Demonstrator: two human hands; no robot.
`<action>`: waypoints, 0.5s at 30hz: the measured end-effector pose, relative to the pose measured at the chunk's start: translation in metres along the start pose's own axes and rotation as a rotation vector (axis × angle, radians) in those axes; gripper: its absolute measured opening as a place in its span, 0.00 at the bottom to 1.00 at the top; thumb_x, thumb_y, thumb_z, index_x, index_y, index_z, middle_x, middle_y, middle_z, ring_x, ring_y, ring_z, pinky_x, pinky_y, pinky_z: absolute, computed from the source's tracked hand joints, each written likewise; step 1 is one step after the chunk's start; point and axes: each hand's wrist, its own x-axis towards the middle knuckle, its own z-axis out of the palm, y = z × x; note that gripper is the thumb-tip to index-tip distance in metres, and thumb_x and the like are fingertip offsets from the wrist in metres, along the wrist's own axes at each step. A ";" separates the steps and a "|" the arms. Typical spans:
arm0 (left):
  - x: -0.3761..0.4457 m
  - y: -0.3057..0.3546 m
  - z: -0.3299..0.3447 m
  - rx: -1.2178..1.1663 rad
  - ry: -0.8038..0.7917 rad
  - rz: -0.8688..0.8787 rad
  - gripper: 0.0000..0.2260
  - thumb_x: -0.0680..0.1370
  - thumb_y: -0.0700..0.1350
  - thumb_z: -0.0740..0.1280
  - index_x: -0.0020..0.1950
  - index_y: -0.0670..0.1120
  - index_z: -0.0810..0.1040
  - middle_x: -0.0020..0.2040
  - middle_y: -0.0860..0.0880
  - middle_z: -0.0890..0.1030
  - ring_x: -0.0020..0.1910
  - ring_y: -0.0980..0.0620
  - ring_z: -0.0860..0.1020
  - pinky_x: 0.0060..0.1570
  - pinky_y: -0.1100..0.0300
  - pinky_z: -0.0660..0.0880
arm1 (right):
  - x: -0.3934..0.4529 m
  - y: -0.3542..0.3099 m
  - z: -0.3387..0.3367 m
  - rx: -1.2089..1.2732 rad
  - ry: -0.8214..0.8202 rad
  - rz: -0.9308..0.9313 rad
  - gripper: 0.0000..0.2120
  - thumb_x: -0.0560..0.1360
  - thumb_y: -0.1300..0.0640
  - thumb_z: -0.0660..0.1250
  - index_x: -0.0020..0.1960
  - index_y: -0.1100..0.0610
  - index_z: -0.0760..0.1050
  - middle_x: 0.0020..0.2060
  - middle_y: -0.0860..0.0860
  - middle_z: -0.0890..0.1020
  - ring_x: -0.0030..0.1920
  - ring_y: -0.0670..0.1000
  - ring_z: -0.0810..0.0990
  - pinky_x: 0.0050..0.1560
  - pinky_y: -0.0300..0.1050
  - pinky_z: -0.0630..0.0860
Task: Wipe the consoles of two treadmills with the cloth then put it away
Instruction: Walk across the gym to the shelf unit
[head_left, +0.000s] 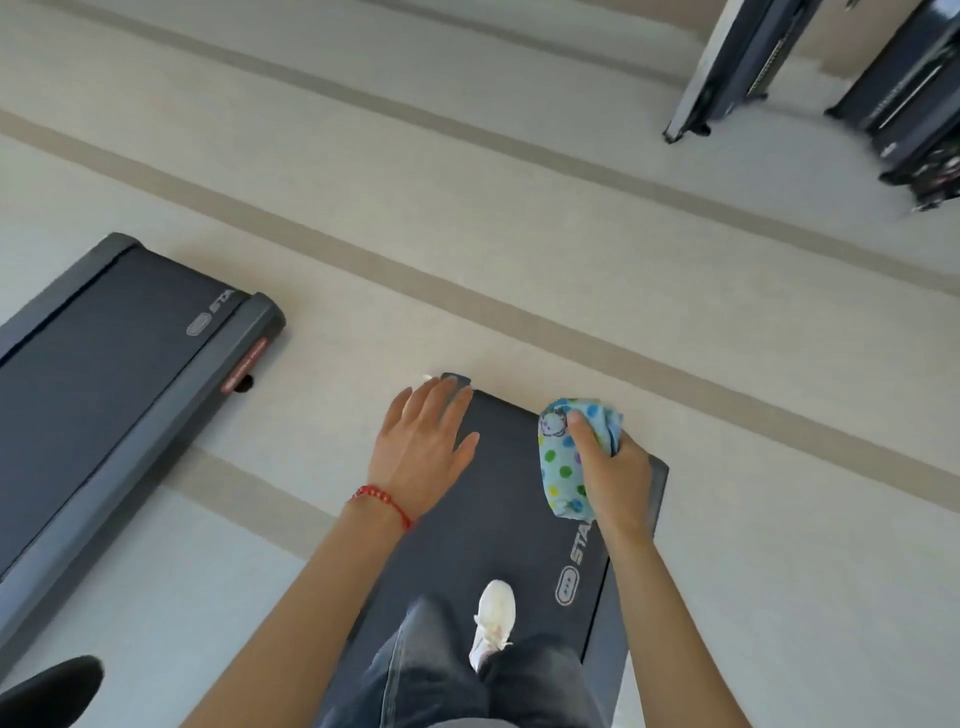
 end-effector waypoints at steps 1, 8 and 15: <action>0.013 0.005 0.004 0.003 -0.004 0.016 0.22 0.75 0.52 0.57 0.59 0.40 0.79 0.57 0.43 0.79 0.57 0.43 0.76 0.57 0.47 0.73 | 0.012 -0.004 -0.007 0.005 0.022 0.000 0.10 0.72 0.46 0.68 0.45 0.54 0.77 0.38 0.46 0.80 0.41 0.47 0.79 0.41 0.41 0.74; 0.098 0.019 0.028 0.013 -0.027 0.097 0.22 0.75 0.52 0.57 0.59 0.40 0.79 0.57 0.42 0.79 0.56 0.41 0.78 0.55 0.45 0.74 | 0.084 -0.026 -0.029 0.049 0.097 0.057 0.09 0.73 0.47 0.68 0.38 0.51 0.75 0.35 0.44 0.78 0.36 0.42 0.76 0.35 0.36 0.72; 0.206 0.003 0.058 -0.014 -0.027 0.174 0.21 0.76 0.51 0.57 0.59 0.40 0.79 0.57 0.41 0.79 0.56 0.41 0.78 0.56 0.44 0.75 | 0.172 -0.060 -0.014 0.039 0.160 0.068 0.11 0.72 0.46 0.68 0.43 0.55 0.77 0.37 0.46 0.79 0.40 0.48 0.78 0.43 0.43 0.75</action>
